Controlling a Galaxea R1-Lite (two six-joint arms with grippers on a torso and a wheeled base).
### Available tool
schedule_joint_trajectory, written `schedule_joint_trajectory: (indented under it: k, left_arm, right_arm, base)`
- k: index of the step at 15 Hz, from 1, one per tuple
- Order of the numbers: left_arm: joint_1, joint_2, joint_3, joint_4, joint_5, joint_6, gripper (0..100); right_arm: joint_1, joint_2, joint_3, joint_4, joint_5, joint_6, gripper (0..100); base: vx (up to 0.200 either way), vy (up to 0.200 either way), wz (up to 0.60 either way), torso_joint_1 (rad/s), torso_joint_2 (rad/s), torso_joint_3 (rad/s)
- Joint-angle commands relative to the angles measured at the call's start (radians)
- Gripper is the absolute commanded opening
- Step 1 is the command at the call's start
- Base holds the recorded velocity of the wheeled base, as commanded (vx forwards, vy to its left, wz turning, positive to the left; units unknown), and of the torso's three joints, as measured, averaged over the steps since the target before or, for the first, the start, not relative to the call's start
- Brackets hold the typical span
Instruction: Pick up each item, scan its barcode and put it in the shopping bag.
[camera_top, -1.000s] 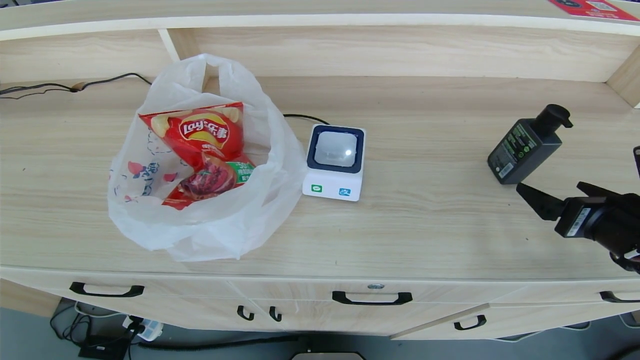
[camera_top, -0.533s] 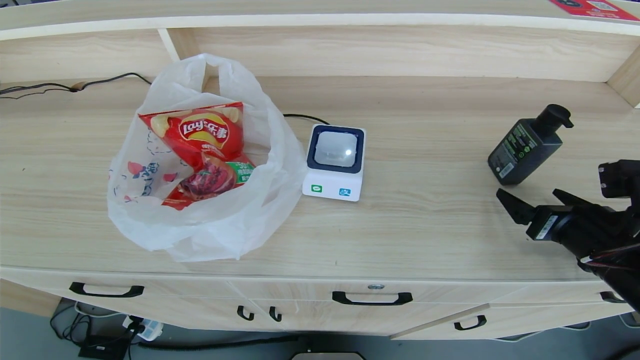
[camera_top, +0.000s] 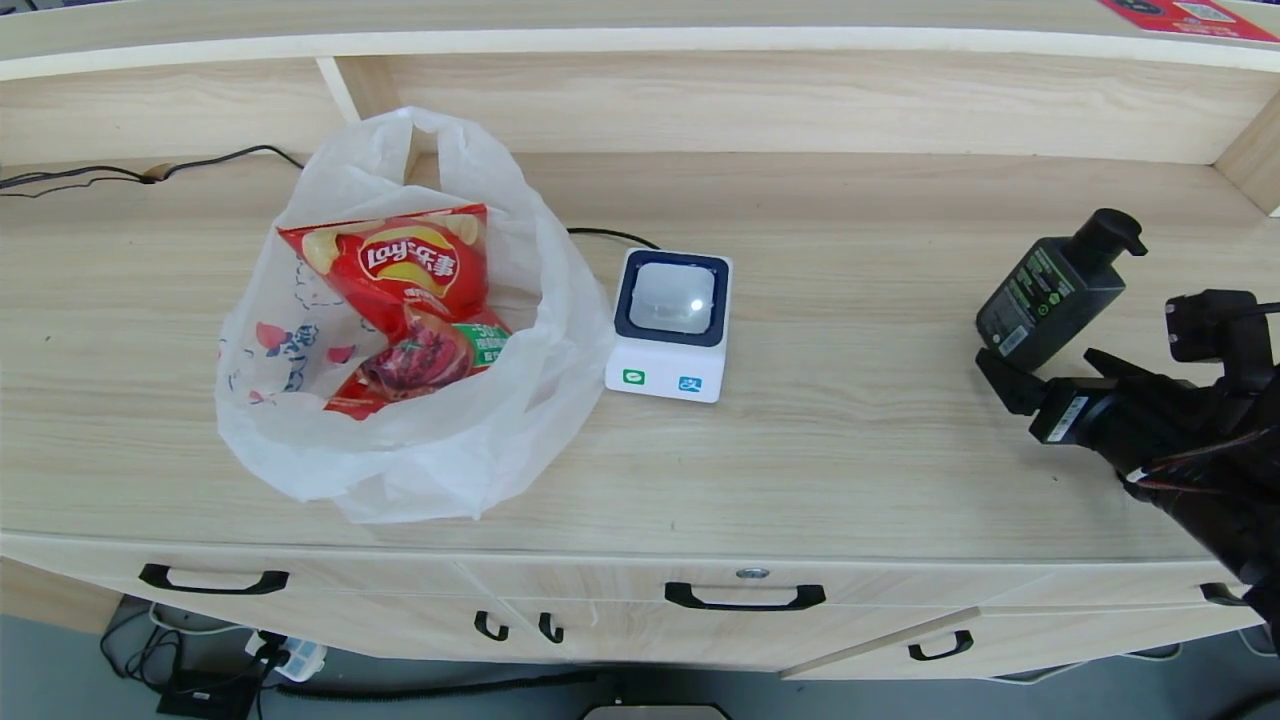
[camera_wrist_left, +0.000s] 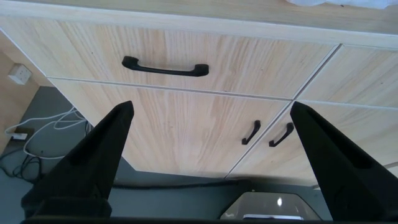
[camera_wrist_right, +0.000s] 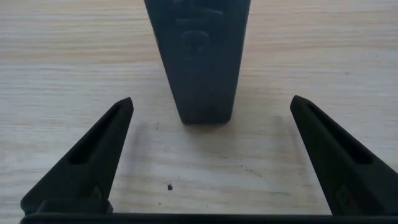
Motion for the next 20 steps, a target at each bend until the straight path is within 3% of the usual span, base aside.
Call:
schedule_joint_trajectory:
  k: [1,11,19,20]
  left_arm:
    - [0.000,0.002,0.000,-0.001,0.000,0.001,100]
    - [0.000,0.002,0.000,-0.001,0.000,-0.001,100]
    - [0.000,0.002,0.000,-0.001,0.000,-0.001,100]
    - [0.000,0.002,0.000,-0.001,0.000,-0.001,100]
  right_arm:
    - [-0.012,0.030,-0.042,0.000,0.002,-0.002,100]
    - [-0.026,0.094,-0.235,0.000,0.004,-0.017,100]
    - [-0.024,0.134,-0.304,-0.001,0.005,-0.016,100]
    - [-0.024,0.136,-0.304,-0.001,0.005,-0.016,0]
  base:
    - [0.000,0.000,0.00,0.000,0.00,0.000]
    - [0.000,0.000,0.00,0.000,0.00,0.000]
    - [0.000,0.000,0.00,0.000,0.00,0.000]
    - [0.000,0.000,0.00,0.000,0.00,0.000]
